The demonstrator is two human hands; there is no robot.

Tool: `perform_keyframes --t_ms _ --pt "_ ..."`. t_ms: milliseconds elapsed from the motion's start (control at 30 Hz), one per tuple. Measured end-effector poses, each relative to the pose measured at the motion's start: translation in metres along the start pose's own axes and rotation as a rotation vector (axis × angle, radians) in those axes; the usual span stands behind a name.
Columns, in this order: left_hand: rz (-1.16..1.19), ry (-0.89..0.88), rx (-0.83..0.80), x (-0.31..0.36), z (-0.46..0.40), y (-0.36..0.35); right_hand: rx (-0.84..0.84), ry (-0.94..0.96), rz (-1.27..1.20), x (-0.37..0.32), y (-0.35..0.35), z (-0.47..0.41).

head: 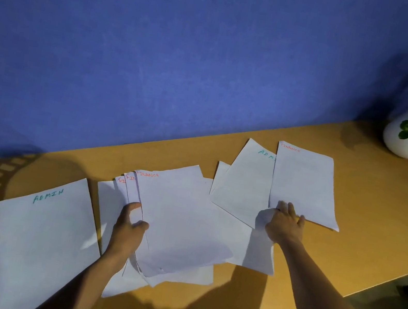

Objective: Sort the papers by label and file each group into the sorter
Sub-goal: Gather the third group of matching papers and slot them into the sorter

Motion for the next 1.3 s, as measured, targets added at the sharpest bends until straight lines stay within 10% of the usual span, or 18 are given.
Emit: perform_keyframes --t_ms 333,900,1200,1300 --pt "0.091 -0.036 -0.032 0.0 -0.003 0.002 0.534 0.452 -0.172 -0.087 0.04 0.048" --pt "0.247 -0.012 -0.01 -0.009 0.008 0.019 0.249 1.144 -0.282 -0.237 -0.025 0.185" --pt "0.1 -0.144 0.02 -0.008 0.023 0.044 -0.034 1.029 -0.783 -0.24 -0.015 0.201" --pt "0.15 -0.191 -0.028 -0.003 0.031 0.063 0.145 0.867 -1.07 -0.23 0.009 0.193"
Point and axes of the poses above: each hand's wrist, its own z-axis away from the middle knuckle, its own y-axis out of the back of the hand, x = y × z, the point moved 6 cm from there along -z, towards the middle knuckle, and after that the axes turned 8 degrees about y, right-handed, at the moved point
